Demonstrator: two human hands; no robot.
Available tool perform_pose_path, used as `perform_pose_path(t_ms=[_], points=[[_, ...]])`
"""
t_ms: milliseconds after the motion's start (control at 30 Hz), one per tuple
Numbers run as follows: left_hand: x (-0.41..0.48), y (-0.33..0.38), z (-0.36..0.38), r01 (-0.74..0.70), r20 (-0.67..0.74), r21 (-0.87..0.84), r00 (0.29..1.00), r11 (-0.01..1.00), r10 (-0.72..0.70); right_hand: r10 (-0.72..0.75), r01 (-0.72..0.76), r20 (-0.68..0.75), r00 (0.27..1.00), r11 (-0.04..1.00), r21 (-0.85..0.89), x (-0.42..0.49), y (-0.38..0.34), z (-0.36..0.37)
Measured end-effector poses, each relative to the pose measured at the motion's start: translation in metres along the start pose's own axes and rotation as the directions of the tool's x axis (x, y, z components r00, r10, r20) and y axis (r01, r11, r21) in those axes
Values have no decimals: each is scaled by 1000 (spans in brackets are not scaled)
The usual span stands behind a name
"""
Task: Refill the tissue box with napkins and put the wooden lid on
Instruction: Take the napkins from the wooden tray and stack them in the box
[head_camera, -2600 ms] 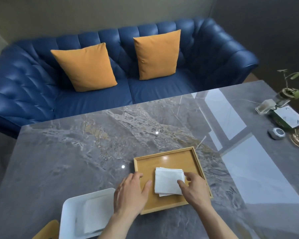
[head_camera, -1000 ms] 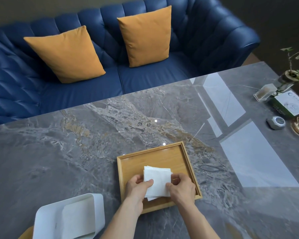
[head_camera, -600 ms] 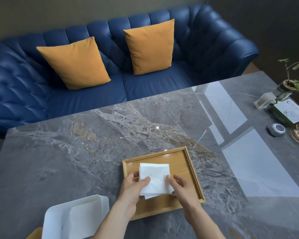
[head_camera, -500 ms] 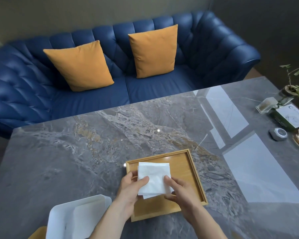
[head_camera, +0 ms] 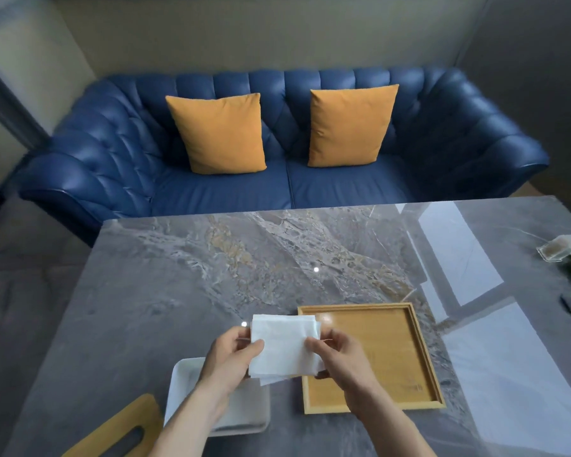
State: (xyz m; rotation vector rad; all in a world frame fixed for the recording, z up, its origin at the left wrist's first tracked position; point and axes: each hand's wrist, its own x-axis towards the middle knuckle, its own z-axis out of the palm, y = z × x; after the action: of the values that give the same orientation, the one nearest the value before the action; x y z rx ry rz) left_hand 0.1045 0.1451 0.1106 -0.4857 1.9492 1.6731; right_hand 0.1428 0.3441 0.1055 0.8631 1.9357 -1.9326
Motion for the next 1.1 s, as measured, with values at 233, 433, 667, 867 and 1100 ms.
perform_pose_path(t_ms=[233, 433, 667, 867, 1100], points=[[-2, -33, -70, -47, -179, 243, 980, 969, 92, -45, 37, -34, 998, 977, -211, -16, 11, 74], [-10, -48, -101, 19, -194, 404, 979, 914, 65, -100, 59, -88, 991, 919, -389, -23, 28, 109], [-9, -59, -105, 66, -235, 500, 970, 864, 61, -184, 43, -185, 965, 810, -584, -29, 40, 124], [-10, -60, -98, 56, -217, 633, 970, 772, 108, -290, 38, -227, 930, 688, -725, -24, 53, 129], [-9, -63, -92, 23, -141, 759, 981, 651, 130, -348, 37, -184, 919, 542, -839, -22, 58, 127]])
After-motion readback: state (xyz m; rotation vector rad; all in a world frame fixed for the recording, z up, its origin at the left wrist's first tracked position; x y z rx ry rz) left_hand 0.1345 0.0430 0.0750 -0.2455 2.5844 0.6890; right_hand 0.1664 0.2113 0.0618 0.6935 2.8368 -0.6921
